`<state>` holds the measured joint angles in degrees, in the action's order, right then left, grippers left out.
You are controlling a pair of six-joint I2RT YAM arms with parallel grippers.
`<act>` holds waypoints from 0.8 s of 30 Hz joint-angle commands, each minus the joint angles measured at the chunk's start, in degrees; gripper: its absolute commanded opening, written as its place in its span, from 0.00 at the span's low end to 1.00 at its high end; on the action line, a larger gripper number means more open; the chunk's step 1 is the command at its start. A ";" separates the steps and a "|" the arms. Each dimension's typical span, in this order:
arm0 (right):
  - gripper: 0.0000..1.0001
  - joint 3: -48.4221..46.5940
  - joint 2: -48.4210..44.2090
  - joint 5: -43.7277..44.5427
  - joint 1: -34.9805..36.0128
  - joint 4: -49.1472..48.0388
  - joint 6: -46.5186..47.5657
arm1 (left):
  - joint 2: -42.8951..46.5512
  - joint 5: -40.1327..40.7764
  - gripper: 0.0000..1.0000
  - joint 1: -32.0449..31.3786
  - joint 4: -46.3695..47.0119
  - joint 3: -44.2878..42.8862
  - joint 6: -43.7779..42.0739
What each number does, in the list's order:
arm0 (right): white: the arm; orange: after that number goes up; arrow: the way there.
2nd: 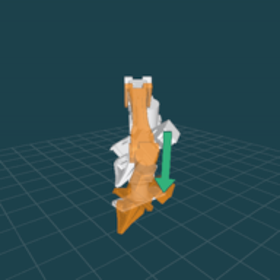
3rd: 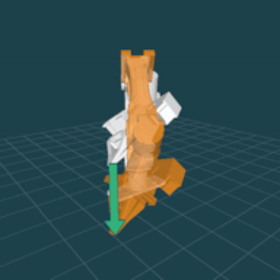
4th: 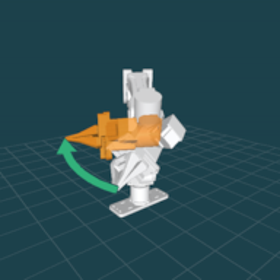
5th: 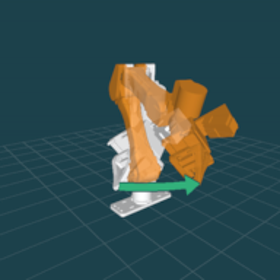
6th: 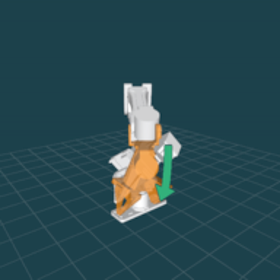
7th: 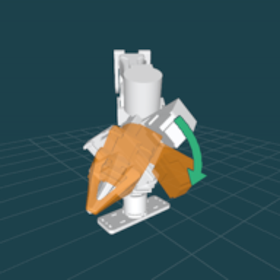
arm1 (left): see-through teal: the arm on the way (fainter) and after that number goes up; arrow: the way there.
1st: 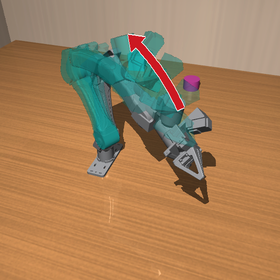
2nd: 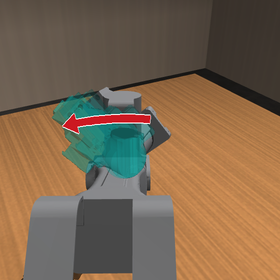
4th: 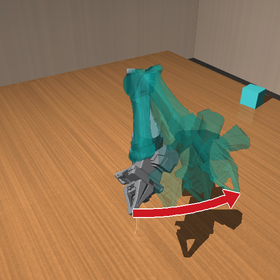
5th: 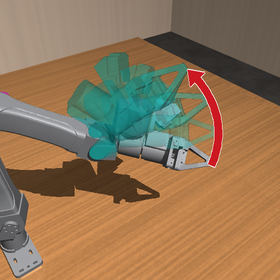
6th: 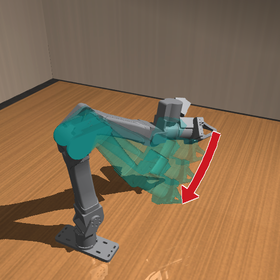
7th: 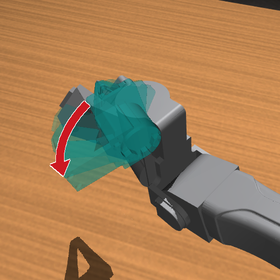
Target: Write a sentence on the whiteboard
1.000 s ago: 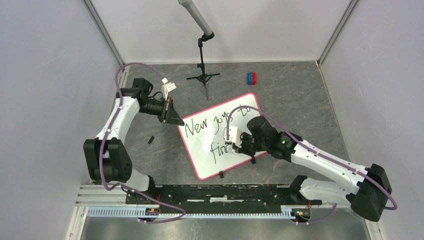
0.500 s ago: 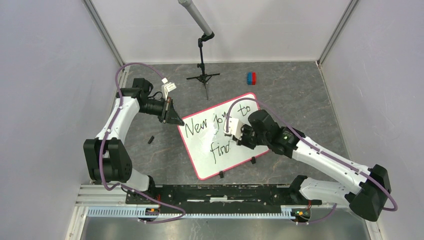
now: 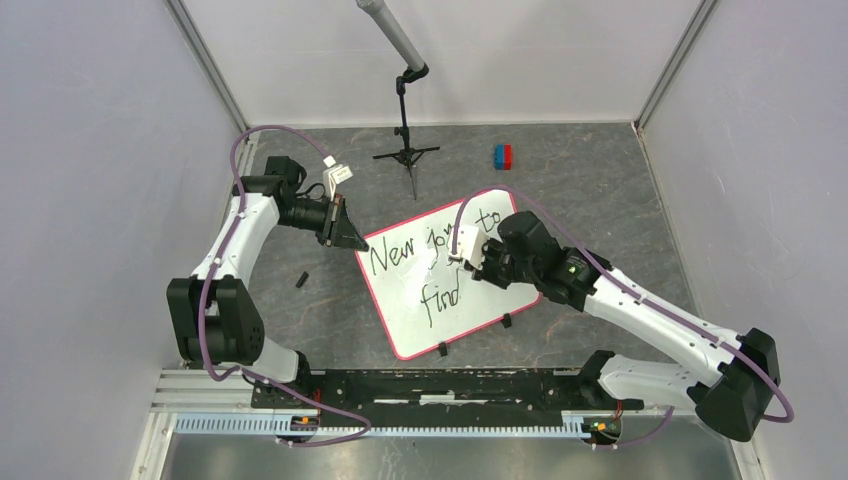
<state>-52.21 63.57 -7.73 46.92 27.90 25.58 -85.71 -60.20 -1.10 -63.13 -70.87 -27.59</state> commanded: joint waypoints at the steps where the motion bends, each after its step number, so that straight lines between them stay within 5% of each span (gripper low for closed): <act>1: 0.00 -0.42 -0.14 -0.87 -0.33 -0.83 0.37 | -0.05 2.99 0.03 -0.50 1.15 -0.59 -0.40; 24: 0.00 7.82 -1.91 -6.00 -0.24 -0.01 0.21 | -0.35 3.08 0.02 -0.56 1.17 -0.58 -0.60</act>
<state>-46.02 61.56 -14.92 46.78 27.51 25.15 -85.71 -60.14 -1.10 -63.11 -70.87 -27.59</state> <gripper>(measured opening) 0.145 0.160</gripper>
